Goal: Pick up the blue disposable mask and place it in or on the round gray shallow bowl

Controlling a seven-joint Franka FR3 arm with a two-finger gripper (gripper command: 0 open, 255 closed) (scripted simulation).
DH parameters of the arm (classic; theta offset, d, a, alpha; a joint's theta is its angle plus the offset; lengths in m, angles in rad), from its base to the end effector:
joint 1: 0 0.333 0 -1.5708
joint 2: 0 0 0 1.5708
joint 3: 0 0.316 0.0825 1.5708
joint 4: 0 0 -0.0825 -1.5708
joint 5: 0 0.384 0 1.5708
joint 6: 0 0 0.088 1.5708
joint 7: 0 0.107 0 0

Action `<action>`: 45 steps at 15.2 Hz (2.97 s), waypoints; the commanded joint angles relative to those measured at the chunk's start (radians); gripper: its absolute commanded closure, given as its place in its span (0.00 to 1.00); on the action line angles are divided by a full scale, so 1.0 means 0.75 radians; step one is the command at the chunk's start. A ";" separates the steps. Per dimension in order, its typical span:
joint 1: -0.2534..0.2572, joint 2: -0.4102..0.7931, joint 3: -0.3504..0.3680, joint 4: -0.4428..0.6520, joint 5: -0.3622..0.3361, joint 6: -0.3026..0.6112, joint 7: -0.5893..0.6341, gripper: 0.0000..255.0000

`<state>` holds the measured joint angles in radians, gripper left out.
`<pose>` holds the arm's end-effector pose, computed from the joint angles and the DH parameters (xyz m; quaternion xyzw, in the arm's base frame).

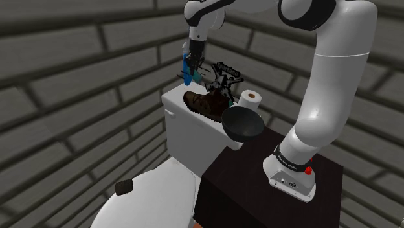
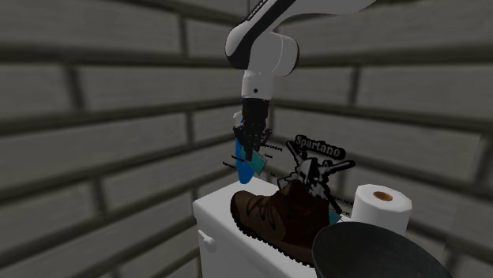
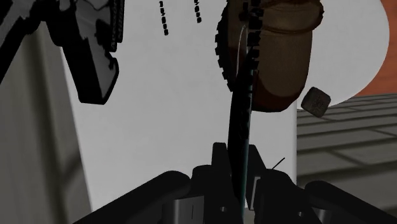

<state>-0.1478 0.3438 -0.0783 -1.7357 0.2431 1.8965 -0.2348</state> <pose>0.6166 -0.1198 0.3685 -0.9902 0.0437 0.0651 0.1156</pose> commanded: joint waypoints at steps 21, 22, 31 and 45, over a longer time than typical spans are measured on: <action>0.017 -0.408 -0.003 -0.269 -0.039 -0.130 0.053 1.00; 0.018 -0.461 -0.002 -0.334 -0.042 -0.118 0.055 1.00; 0.021 -0.944 0.021 -0.844 -0.065 -0.081 0.090 1.00; 0.007 -1.735 0.065 -1.396 -0.069 -0.308 0.176 1.00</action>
<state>-0.1418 -0.9341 -0.0312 -2.7627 0.1906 1.6683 -0.1043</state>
